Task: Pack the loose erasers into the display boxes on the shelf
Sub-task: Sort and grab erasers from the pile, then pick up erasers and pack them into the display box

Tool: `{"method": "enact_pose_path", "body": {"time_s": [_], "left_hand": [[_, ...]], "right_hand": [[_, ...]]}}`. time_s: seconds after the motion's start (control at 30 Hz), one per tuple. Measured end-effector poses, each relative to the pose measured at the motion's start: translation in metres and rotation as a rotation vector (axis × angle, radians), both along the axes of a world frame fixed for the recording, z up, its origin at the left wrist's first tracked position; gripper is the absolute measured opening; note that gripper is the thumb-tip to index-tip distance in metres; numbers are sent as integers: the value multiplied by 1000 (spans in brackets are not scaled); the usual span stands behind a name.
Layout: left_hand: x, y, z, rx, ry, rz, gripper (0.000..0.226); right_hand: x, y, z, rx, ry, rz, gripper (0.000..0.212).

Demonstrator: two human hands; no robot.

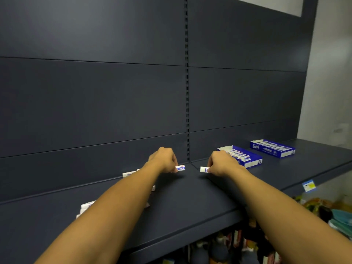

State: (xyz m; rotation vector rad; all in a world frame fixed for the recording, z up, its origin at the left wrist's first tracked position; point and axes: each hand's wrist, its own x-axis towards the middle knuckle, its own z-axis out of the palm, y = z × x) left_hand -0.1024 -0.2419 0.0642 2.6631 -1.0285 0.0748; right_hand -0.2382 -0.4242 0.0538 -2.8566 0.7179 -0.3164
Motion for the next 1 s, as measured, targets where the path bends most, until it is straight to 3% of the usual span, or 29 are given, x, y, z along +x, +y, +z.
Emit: {"method": "enact_pose_path", "body": {"time_s": [0.53,0.77,1.0], "left_hand": [[-94,-127,5,-49,-33,76,11],[-112,-167,10,-72,-38,78,13],[-105,-195,16,-134,-40,75,14]], "right_hand": [[-105,-141,-2,-64,19,-29,21],[-116,-186,0,-20,13,-12,28],[-112,-216,-1,-17,-10,-15,22]]}}
